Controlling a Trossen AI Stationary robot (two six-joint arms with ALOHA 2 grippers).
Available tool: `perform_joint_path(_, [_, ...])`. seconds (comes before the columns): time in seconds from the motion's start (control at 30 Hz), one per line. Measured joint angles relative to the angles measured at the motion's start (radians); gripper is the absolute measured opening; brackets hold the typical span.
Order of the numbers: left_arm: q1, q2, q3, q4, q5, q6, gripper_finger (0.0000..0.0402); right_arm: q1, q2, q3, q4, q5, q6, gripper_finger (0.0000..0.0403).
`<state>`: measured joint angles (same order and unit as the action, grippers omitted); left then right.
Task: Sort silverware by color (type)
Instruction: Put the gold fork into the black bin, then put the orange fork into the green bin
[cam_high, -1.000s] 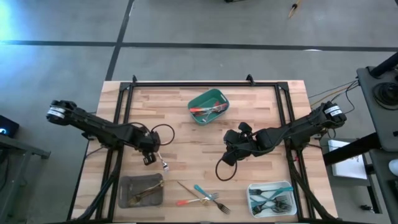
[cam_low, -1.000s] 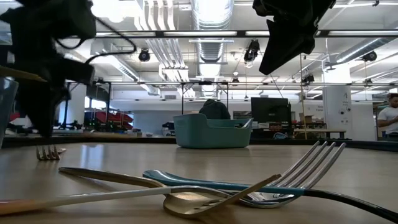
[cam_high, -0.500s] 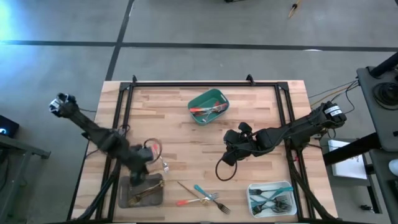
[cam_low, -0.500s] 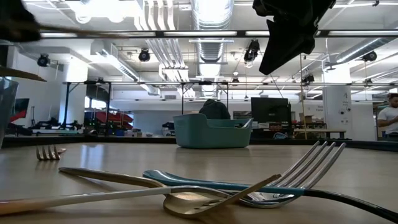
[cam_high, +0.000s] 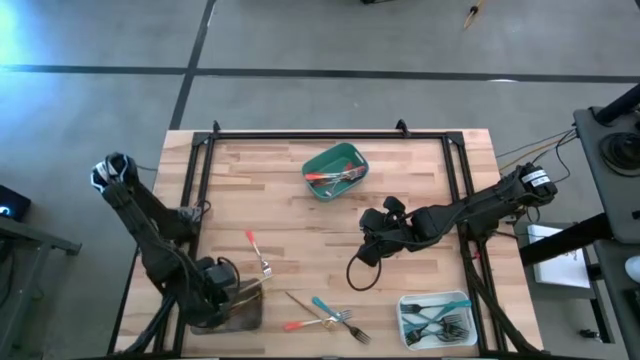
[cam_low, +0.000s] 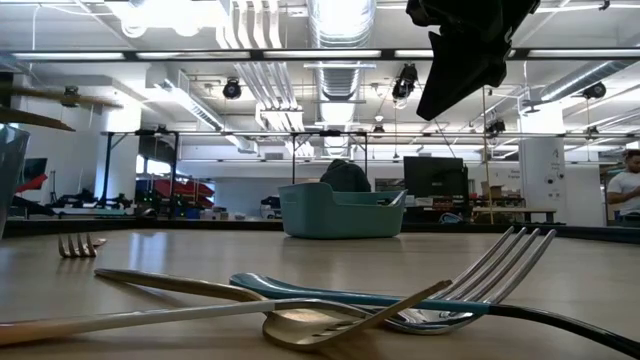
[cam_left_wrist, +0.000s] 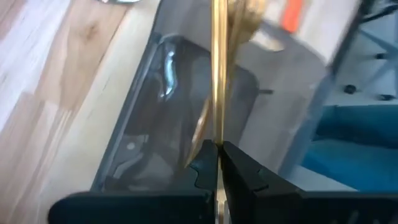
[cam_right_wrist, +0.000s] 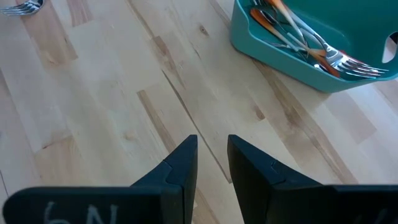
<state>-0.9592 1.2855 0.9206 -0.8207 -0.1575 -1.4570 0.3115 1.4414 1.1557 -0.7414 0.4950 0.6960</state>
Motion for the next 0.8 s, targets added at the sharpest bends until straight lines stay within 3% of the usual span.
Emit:
perform_joint_path(0.27, [-0.007,0.075,0.001,0.016,0.075,-0.045,0.0007,0.0,0.0,0.0,0.0,0.0,0.0,0.0082])
perform_joint_path(0.57, [0.0,0.061,0.001,0.021,0.15,-0.028,0.0078,0.0,0.0,0.0,0.0,0.0,0.0,0.0082])
perform_joint_path(0.67, [0.01,0.057,0.011,0.014,0.144,0.05,0.0104,0.0,0.0,0.0,0.0,0.0,0.0,0.0082])
perform_joint_path(0.8, [0.05,0.056,0.067,-0.031,0.096,0.284,0.0127,0.0,0.0,0.0,0.0,0.0,0.0,0.0082])
